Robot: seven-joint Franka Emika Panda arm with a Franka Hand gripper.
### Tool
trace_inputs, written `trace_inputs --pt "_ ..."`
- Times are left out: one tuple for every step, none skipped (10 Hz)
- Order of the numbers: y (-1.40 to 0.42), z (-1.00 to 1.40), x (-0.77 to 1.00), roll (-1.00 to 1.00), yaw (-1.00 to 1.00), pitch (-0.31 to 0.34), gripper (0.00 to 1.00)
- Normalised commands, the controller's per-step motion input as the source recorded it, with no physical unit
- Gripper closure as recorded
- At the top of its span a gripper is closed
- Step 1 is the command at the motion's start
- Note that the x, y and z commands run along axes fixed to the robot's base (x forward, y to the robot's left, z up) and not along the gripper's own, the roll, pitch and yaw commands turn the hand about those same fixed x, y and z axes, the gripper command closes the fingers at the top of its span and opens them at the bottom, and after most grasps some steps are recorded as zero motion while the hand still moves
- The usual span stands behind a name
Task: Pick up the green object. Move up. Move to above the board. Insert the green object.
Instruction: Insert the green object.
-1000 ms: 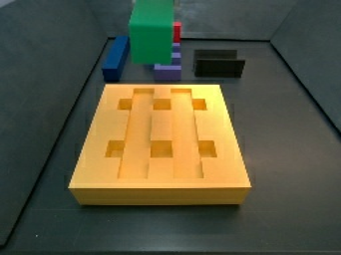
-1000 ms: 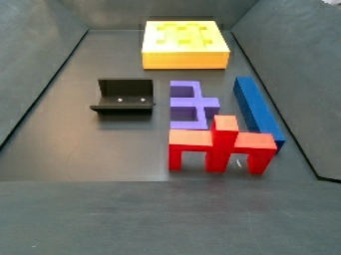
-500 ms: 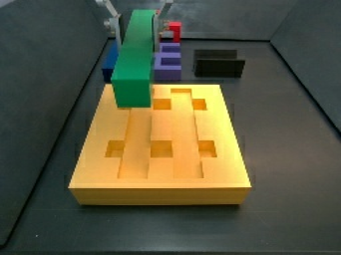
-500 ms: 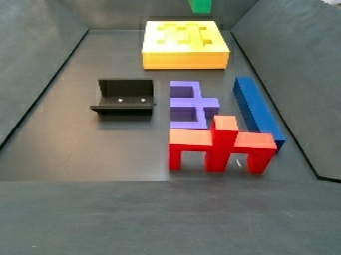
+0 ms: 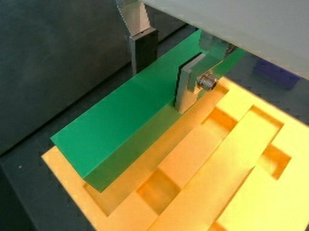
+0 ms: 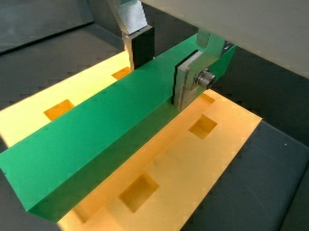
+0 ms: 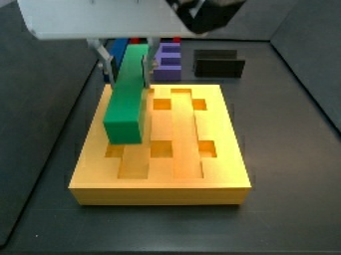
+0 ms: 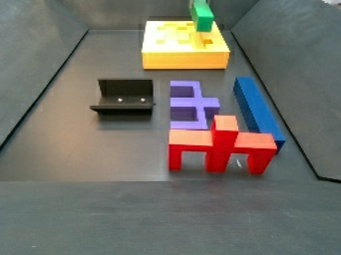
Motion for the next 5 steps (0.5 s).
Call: trace_inputs --pt "-0.28 -0.60 0.00 0.00 0.00 -0.036 1.00" --pt "-0.07 -0.43 0.00 0.02 0.00 0.000 1.00" --pt "0.00 -0.45 0.02 0.04 0.00 0.000 1.00" --pt "-0.05 -0.29 0.08 0.19 0.06 0.011 1.00" --pt "-0.07 -0.24 0.15 0.23 0.03 0.019 1.00"
